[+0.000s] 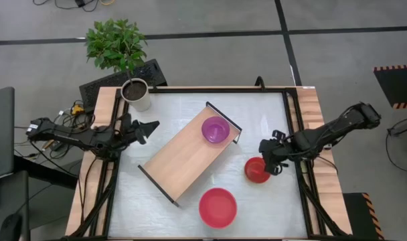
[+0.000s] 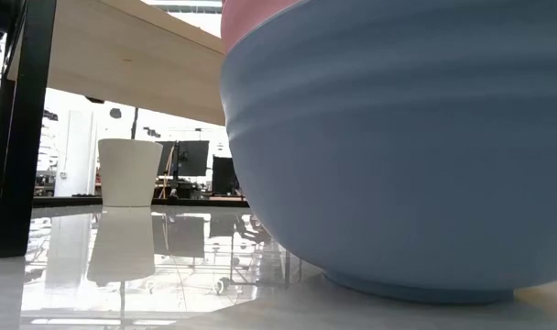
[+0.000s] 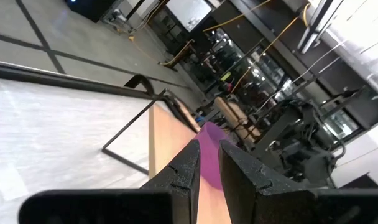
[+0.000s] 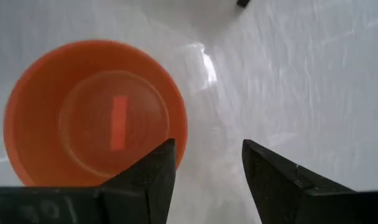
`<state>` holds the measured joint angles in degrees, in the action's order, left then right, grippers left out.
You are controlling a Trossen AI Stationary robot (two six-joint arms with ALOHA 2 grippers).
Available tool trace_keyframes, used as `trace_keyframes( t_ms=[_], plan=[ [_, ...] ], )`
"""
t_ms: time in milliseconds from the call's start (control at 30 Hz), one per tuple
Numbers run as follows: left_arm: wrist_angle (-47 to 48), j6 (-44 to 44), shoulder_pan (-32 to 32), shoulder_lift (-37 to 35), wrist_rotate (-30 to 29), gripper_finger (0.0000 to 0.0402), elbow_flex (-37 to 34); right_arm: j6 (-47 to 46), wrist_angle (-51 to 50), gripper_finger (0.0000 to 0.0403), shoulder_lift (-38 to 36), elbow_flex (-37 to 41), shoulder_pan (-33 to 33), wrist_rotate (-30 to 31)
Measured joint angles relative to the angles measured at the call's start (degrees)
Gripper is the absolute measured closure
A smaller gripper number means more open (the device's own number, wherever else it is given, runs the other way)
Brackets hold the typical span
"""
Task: Place and stack bowls onto a shelf
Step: Stack the left red bowl on top of the violet bowl into the shelf
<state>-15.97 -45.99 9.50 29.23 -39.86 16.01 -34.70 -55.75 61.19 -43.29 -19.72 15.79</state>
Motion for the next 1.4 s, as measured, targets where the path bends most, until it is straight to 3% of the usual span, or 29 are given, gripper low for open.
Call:
trace_keyframes(
  t_ms=[267, 500, 1400],
  plan=[
    [-0.1, -1.0, 0.0, 2.5, 0.0, 0.0358, 0.0, 11.2, 5.0, 0.0196, 0.4, 0.0, 7.6, -4.1],
    [-0.4, -1.7, 0.0, 2.6, 0.0, 0.0358, 0.0, 15.7, 7.9, 0.0196, 4.4, 0.0, 9.9, -6.8],
    [-1.5, -4.7, 0.0, 2.6, 0.0, 0.0358, 0.0, 11.1, 10.8, 0.0196, 4.5, 0.0, 6.5, -6.7]
  ],
)
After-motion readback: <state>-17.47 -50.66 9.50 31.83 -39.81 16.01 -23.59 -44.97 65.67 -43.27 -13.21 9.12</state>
